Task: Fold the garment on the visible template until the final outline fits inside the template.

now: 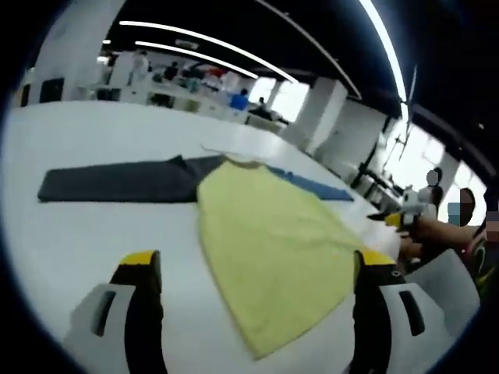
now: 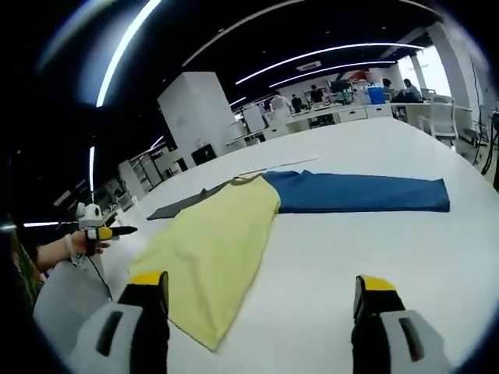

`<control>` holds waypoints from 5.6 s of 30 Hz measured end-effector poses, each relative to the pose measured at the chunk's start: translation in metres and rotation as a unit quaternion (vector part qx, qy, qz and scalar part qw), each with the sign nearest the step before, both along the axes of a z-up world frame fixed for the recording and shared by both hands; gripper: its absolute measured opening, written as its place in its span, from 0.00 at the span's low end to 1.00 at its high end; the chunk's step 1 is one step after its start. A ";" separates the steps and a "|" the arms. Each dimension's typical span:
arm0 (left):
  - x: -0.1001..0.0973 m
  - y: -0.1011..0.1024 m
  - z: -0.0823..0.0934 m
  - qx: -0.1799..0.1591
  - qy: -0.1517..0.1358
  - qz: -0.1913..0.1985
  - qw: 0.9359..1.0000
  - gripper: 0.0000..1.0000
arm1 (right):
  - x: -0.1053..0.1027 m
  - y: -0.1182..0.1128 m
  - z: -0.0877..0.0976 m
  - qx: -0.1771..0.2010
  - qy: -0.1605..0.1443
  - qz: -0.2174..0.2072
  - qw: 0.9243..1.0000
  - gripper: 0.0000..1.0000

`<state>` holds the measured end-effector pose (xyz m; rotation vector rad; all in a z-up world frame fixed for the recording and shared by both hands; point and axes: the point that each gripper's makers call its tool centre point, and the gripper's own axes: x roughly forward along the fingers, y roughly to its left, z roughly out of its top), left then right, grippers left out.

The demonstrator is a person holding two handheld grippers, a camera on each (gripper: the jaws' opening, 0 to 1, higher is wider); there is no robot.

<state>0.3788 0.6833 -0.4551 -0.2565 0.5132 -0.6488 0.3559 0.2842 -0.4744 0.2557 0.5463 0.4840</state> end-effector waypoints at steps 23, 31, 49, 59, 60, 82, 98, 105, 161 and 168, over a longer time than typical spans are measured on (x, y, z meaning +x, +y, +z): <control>0.014 0.024 0.016 -0.007 -0.036 0.036 0.999 0.97 | 0.076 -0.132 0.022 -0.074 -0.031 -0.192 0.978 0.86; 0.015 0.028 0.014 -0.004 -0.031 0.045 0.998 0.93 | 0.087 -0.157 -0.004 -0.079 0.002 -0.227 0.971 0.69; 0.019 0.040 0.007 -0.005 -0.020 0.074 0.997 0.87 | 0.115 -0.188 -0.028 -0.030 0.045 -0.318 0.947 0.34; 0.019 0.040 0.000 -0.002 -0.010 0.073 0.997 0.86 | 0.123 -0.197 -0.039 -0.044 0.057 -0.337 0.939 0.12; 0.019 0.040 0.000 -0.002 -0.009 0.073 0.997 0.86 | 0.123 -0.197 -0.040 -0.045 0.059 -0.336 0.939 0.08; 0.019 0.036 0.011 -0.021 -0.020 0.071 0.997 0.83 | 0.151 -0.146 0.032 -0.030 -0.013 -0.245 0.969 0.00; 0.017 0.034 0.022 -0.010 -0.039 0.066 0.997 0.82 | 0.188 -0.001 0.058 0.011 -0.037 -0.072 0.997 0.00; 0.015 0.032 0.020 0.012 -0.043 0.053 0.998 0.82 | 0.207 0.047 0.070 0.062 -0.043 -0.030 0.997 0.00; 0.019 0.042 0.016 0.013 -0.038 0.067 0.997 0.80 | 0.219 0.297 -0.016 0.000 0.016 0.161 0.987 0.00; 0.021 0.046 0.017 0.013 -0.040 0.073 0.996 0.80 | 0.216 0.301 -0.027 -0.011 0.021 0.171 0.985 0.00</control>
